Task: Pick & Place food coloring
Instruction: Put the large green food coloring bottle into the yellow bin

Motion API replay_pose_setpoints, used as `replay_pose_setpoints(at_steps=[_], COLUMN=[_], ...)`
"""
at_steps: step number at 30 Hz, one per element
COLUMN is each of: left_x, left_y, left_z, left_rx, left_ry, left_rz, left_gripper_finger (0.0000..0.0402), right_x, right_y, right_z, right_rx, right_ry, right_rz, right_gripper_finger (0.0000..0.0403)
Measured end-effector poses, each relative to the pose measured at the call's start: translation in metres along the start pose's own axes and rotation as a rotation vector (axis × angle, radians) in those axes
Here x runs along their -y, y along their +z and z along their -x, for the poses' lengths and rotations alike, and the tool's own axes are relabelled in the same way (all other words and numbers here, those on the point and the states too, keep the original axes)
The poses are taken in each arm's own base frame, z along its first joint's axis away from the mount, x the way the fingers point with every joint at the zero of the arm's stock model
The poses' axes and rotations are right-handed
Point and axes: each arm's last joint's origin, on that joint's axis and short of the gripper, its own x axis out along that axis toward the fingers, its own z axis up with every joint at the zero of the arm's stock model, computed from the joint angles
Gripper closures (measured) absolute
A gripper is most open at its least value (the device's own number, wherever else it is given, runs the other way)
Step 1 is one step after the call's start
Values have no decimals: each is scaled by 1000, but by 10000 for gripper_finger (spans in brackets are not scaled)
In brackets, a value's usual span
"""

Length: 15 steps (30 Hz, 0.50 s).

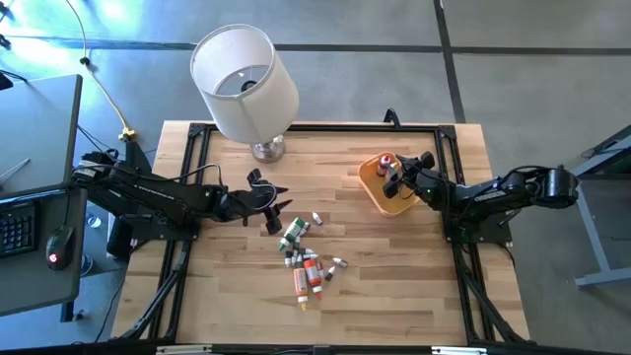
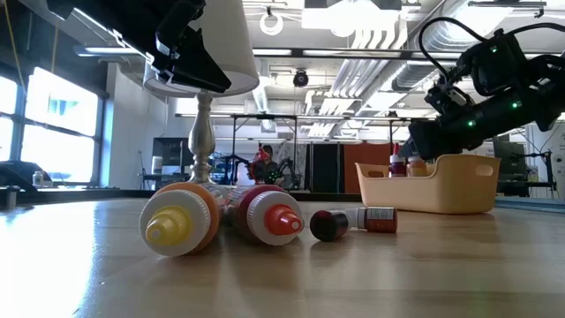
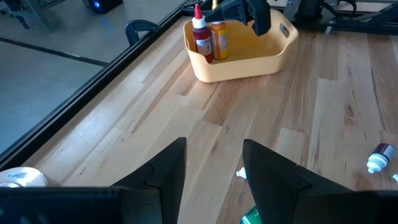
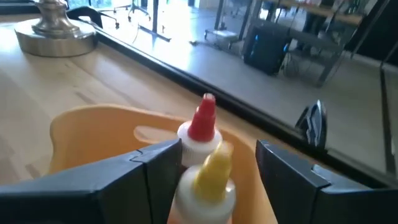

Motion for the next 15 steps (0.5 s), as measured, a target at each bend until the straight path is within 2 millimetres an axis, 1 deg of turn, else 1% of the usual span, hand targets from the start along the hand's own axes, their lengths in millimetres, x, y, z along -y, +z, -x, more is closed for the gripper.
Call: replay_pose_setpoints(at_steps=[4,8,11,13,15], left_x=[0,0,0,0,0], left_y=[0,0,0,0,0], left_z=[0,0,0,0,0], left_rx=[0,0,-4,-4,-4], left_ry=[0,0,0,0,1], left_rz=[0,0,-3,-2,-12], left_gripper_finger=[246,246,246,246,246], right_x=[0,1,-5,-16,-30], right_y=[9,25,43,59,81], right_z=[1,4,7,9,11], right_rx=[80,202,284,324,338], right_ry=[0,27,103,182,281], right_rz=[24,-10,1,52,88], right_gripper_finger=[209,219,228,232,235])
